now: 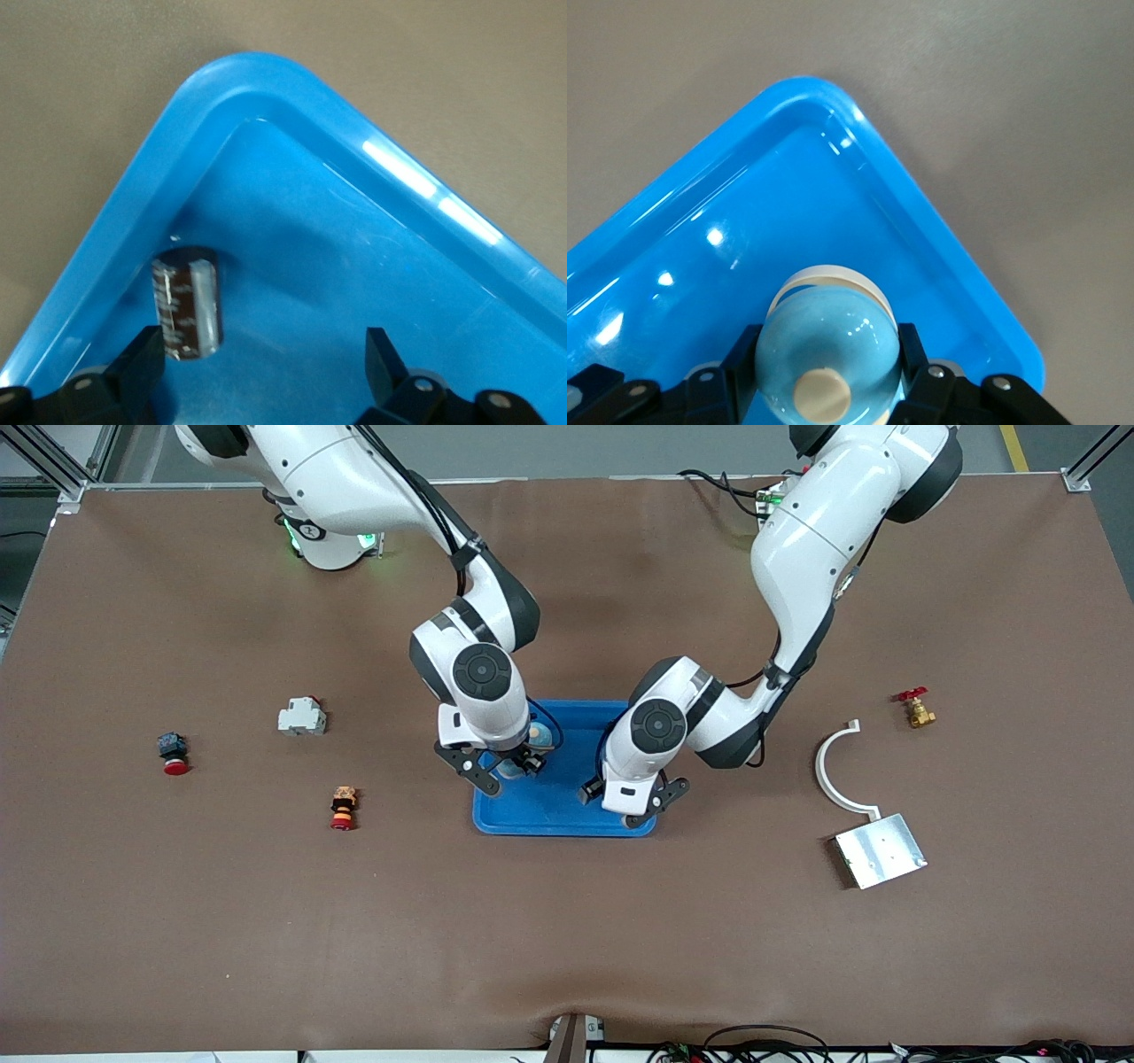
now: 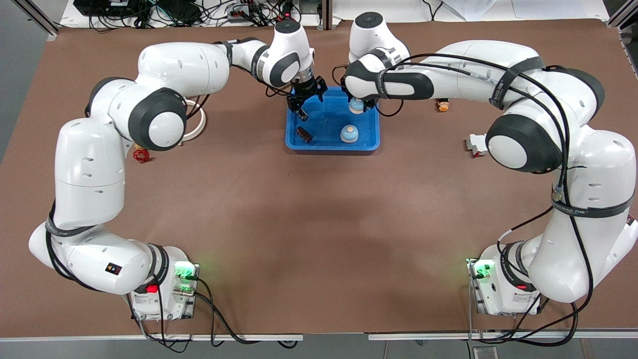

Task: Place electrolytic capacitor and blue bell in tray
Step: 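Release both items into the tray and lift the left gripper away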

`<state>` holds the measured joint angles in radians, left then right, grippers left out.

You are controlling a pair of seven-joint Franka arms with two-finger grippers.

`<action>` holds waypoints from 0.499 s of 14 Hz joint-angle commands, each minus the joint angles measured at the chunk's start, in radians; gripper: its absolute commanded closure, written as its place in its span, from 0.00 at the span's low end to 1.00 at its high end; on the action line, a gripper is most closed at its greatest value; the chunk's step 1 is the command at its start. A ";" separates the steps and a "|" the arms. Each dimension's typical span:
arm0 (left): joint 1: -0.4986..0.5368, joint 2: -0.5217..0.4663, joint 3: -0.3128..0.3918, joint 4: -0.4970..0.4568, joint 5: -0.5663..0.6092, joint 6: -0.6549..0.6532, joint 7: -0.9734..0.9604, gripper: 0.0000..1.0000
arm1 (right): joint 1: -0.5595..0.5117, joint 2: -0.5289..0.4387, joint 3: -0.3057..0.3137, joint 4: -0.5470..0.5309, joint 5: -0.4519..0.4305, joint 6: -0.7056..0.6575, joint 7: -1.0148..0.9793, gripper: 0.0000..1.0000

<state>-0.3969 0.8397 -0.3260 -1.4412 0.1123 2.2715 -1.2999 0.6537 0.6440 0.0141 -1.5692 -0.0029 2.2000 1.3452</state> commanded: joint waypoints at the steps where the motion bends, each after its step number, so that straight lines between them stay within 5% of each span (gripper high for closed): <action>1: 0.001 -0.074 0.008 0.001 0.001 -0.090 -0.002 0.00 | 0.015 0.028 -0.013 0.029 -0.017 0.012 0.023 1.00; 7: 0.107 -0.267 -0.010 0.001 -0.013 -0.337 0.033 0.00 | 0.014 0.082 -0.017 0.038 -0.017 0.090 0.026 1.00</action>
<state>-0.3460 0.6541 -0.3240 -1.4146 0.1123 2.0099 -1.2966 0.6569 0.7053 0.0070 -1.5654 -0.0034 2.2945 1.3463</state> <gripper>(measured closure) 0.000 0.344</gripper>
